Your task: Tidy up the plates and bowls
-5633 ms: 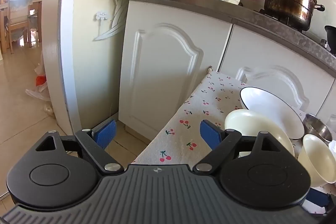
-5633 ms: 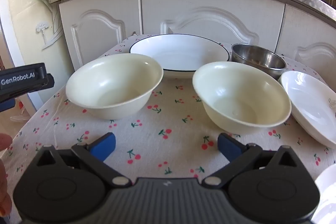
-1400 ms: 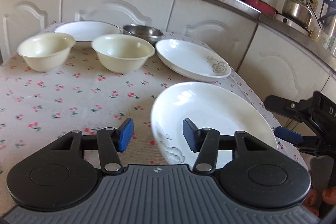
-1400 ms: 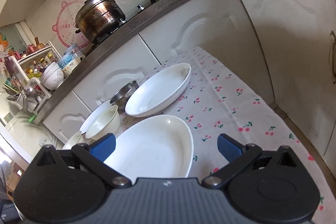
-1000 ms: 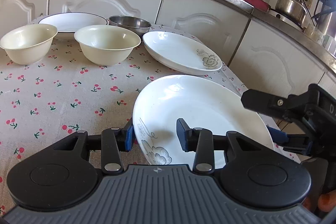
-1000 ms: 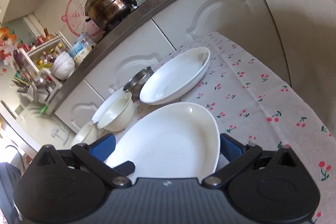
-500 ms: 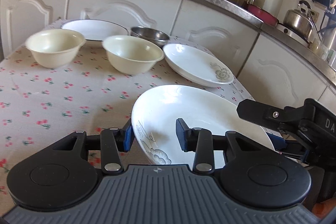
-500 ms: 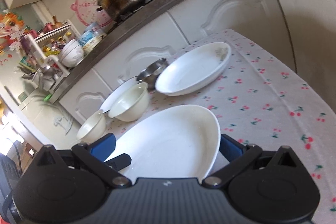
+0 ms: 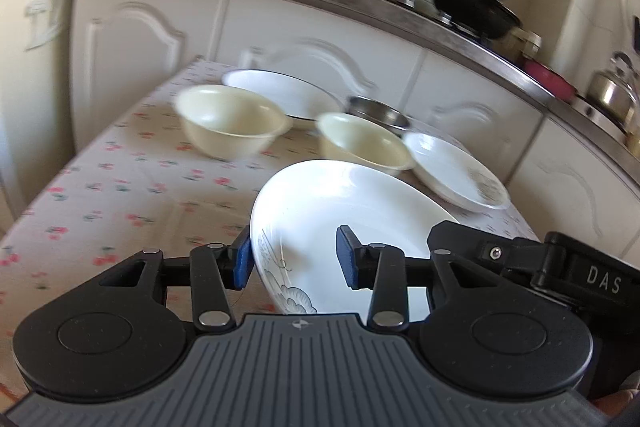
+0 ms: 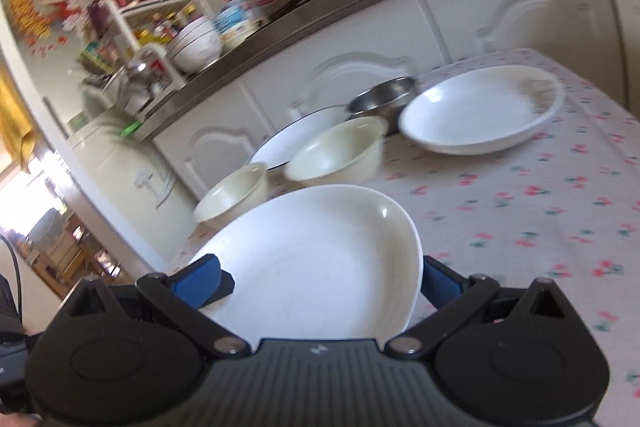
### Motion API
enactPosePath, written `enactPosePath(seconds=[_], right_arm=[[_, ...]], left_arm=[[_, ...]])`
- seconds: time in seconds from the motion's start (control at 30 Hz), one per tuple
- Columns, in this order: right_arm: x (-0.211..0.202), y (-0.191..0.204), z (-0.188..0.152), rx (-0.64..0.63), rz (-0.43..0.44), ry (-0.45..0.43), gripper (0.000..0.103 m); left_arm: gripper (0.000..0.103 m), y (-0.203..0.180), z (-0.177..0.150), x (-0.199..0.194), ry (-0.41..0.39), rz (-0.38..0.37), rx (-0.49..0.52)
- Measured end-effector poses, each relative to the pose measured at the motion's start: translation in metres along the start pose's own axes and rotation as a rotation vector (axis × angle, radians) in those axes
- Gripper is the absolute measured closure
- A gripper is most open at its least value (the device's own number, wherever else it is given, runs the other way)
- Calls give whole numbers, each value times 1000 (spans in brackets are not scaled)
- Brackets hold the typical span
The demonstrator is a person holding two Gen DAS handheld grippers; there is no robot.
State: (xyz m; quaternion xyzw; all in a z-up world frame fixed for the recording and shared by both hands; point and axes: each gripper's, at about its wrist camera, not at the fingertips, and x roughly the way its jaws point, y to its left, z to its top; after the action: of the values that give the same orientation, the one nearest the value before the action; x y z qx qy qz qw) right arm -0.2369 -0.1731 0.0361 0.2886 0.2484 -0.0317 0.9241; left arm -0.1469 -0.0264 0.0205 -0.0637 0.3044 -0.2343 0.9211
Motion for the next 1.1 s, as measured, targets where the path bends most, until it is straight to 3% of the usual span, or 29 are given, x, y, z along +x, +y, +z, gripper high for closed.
enactPosePath(seconds=[0.43, 0.73, 0.83, 0.93, 1.0, 1.1], right_arm=[[56, 63, -13, -122, 99, 80, 0], [71, 82, -24, -180, 92, 119, 0], [71, 82, -21, -177, 79, 129, 1], [63, 77, -12, -147, -12, 100, 1], [53, 69, -1, -120, -76, 55, 1], [34, 50, 19, -50, -145, -43, 1]], left_arm=[[55, 71, 8, -8, -36, 130, -121], [55, 92, 9, -2, -11, 119, -173], [42, 95, 12, -7, -19, 132, -194], [31, 99, 13, -18, -34, 133, -207], [17, 98, 14, -25, -41, 133, -191], [6, 88, 14, -34, -56, 118, -157]])
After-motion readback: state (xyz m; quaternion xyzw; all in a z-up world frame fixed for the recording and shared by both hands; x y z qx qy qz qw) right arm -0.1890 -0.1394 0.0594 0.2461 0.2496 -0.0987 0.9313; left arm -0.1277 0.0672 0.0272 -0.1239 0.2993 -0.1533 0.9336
